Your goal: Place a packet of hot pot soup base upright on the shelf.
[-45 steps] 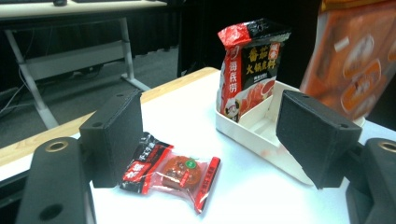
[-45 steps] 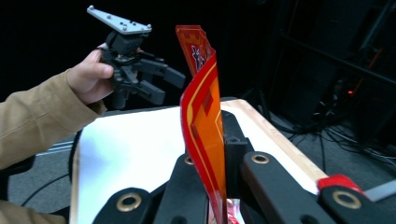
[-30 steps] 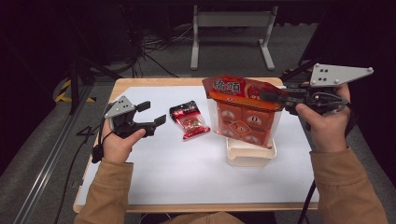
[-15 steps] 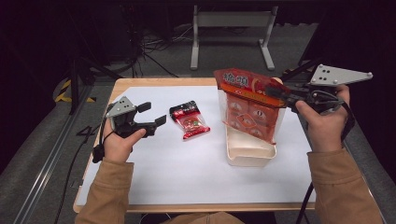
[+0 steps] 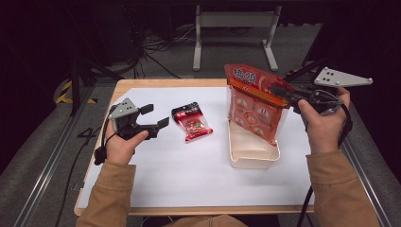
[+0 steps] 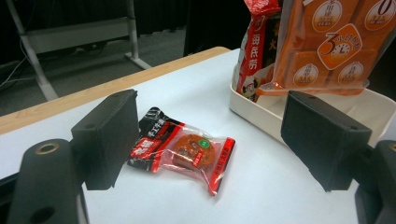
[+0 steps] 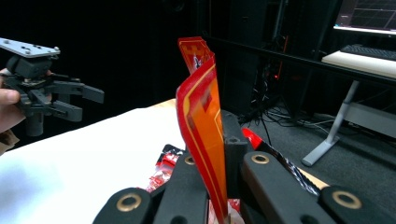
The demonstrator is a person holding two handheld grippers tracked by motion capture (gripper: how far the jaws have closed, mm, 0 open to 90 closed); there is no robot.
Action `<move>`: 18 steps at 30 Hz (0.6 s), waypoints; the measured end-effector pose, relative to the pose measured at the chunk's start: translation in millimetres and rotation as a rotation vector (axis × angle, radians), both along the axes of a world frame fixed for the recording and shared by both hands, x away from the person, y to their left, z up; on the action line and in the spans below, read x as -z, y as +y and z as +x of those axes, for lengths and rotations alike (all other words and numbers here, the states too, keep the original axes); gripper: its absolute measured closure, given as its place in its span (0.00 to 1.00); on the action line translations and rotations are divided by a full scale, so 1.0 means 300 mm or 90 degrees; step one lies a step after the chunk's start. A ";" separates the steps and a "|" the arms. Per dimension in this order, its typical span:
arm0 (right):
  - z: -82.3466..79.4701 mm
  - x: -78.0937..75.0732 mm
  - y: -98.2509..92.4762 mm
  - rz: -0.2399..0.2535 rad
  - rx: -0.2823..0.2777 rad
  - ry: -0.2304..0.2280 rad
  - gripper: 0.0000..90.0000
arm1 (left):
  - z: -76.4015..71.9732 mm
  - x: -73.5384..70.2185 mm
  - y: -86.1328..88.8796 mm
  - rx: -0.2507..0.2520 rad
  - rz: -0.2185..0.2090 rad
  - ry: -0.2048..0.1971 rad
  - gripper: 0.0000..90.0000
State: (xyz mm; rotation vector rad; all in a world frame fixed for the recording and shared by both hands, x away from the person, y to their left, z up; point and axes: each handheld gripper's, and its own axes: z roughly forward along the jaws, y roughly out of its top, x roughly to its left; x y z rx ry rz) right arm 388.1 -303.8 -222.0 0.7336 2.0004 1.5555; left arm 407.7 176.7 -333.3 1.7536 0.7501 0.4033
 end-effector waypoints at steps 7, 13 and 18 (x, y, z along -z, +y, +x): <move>-0.005 0.039 -0.026 0.008 0.016 0.009 1.00 | 0.001 0.002 -0.002 0.000 -0.001 0.002 0.23; -0.007 0.070 -0.040 0.005 0.041 0.010 1.00 | 0.002 0.006 -0.006 0.001 0.001 0.006 0.22; 0.002 0.097 -0.033 -0.005 0.044 0.016 1.00 | 0.005 0.009 -0.005 0.001 0.004 0.006 0.22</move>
